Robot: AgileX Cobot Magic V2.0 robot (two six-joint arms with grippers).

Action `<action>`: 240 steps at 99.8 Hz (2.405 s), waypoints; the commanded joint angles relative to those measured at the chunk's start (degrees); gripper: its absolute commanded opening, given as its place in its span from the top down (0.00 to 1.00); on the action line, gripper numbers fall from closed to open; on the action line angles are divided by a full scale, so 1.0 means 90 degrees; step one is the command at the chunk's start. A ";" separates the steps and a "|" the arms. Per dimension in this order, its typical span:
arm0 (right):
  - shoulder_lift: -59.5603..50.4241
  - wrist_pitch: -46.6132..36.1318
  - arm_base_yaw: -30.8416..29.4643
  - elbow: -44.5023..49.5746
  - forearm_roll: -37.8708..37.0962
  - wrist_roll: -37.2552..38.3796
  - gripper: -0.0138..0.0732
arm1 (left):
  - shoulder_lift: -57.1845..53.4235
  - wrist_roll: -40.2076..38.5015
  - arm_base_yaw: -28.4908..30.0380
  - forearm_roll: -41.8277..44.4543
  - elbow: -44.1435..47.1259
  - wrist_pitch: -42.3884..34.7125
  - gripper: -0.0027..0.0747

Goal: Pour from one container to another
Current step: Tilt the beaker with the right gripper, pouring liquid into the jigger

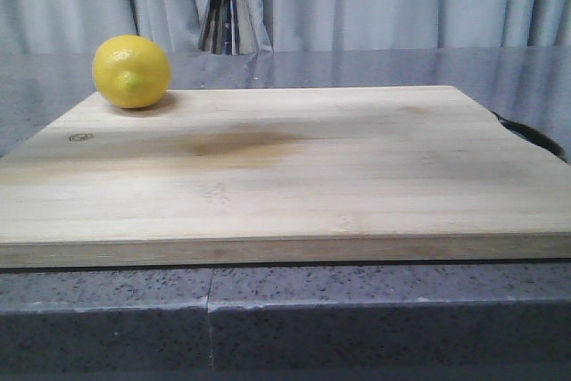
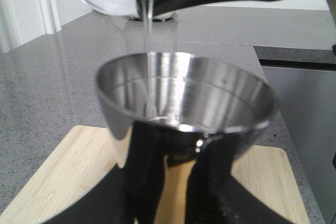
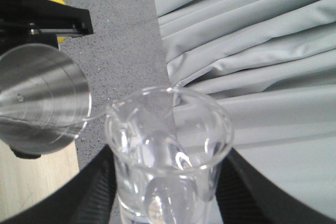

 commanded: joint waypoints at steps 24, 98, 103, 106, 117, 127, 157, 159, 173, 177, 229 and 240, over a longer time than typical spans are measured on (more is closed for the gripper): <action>-0.0157 -0.0350 0.0001 -0.0228 -0.0282 -0.0495 0.53 | -0.0286 -0.0052 -0.0042 -0.0564 -0.0170 0.0622 0.72; -0.0157 -0.0385 0.0216 -0.0228 -0.0424 -0.1388 0.53 | -0.0286 -0.0052 -0.0042 -0.0564 -0.0170 0.0622 0.72; -0.0157 -0.0375 0.0216 -0.0228 -0.0428 -0.1388 0.53 | -0.0286 -0.0052 -0.0042 -0.0564 -0.0170 0.0622 0.72; -0.0157 -0.0372 0.0216 -0.0228 -0.0441 -0.1388 0.53 | -0.0286 -0.0052 -0.0042 -0.0564 -0.0170 0.0622 0.72; -0.0157 -0.0372 0.0216 -0.0228 -0.0575 -0.1401 0.53 | -0.0286 -0.0052 -0.0042 -0.0564 -0.0170 0.0622 0.72; -0.0157 -0.0383 0.0216 -0.0228 -0.0621 -0.1445 0.53 | -0.0286 -0.0052 -0.0042 -0.0564 -0.0170 0.0622 0.72; -0.0157 -0.0383 0.0216 -0.0228 -0.0739 -0.1591 0.53 | -0.0286 -0.0052 -0.0042 -0.0564 -0.0170 0.0622 0.72; -0.0157 -0.0371 0.0216 -0.0228 -0.0739 -0.1591 0.53 | -0.0286 -0.0052 -0.0042 -0.0564 -0.0170 0.0622 0.72; -0.0157 -0.0371 0.0216 -0.0228 -0.0712 -0.1340 0.53 | -0.0286 -0.0052 -0.0042 -0.0564 -0.0170 0.0622 0.72; -0.0157 -0.0371 0.0216 -0.0228 -0.0712 -0.1214 0.53 | -0.0286 -0.0052 -0.0042 -0.0564 -0.0170 0.0622 0.72; -0.0157 -0.0410 0.0216 -0.0228 -0.1238 -0.1103 0.53 | -0.0286 -0.0052 -0.0042 -0.0564 -0.0170 0.0622 0.72; -0.0157 -0.0409 0.0216 -0.0228 -0.1238 -0.1103 0.53 | -0.0286 -0.0052 -0.0042 -0.0564 -0.0170 0.0622 0.72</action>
